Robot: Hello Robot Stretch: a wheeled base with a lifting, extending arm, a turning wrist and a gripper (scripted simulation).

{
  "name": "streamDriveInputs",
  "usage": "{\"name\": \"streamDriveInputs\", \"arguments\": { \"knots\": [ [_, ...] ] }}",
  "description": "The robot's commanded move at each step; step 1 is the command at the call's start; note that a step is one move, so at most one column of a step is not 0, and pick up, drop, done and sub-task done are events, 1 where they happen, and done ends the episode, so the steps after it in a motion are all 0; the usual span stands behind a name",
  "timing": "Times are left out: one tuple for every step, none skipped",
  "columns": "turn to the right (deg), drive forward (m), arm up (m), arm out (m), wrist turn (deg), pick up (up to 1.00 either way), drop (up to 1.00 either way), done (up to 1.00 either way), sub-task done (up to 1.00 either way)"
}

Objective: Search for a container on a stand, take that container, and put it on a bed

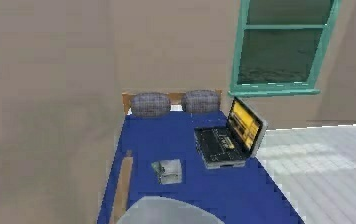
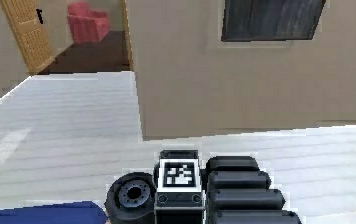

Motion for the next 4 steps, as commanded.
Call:
{"name": "streamDriveInputs", "arguments": {
  "knots": [
    [-39.0, 0.00, 0.00, 0.00, 0.0, 0.00, 0.00, 0.00, 0.00],
    [45.0, 0.00, 0.00, 0.00, 0.0, 0.00, 0.00, 0.00, 0.00],
    [36.0, 0.00, 0.00, 0.00, 0.0, 0.00, 0.00, 0.00, 0.00],
    [36.0, 0.00, 0.00, 0.00, 0.0, 0.00, 0.00, 0.00, 0.00]
  ]
}}
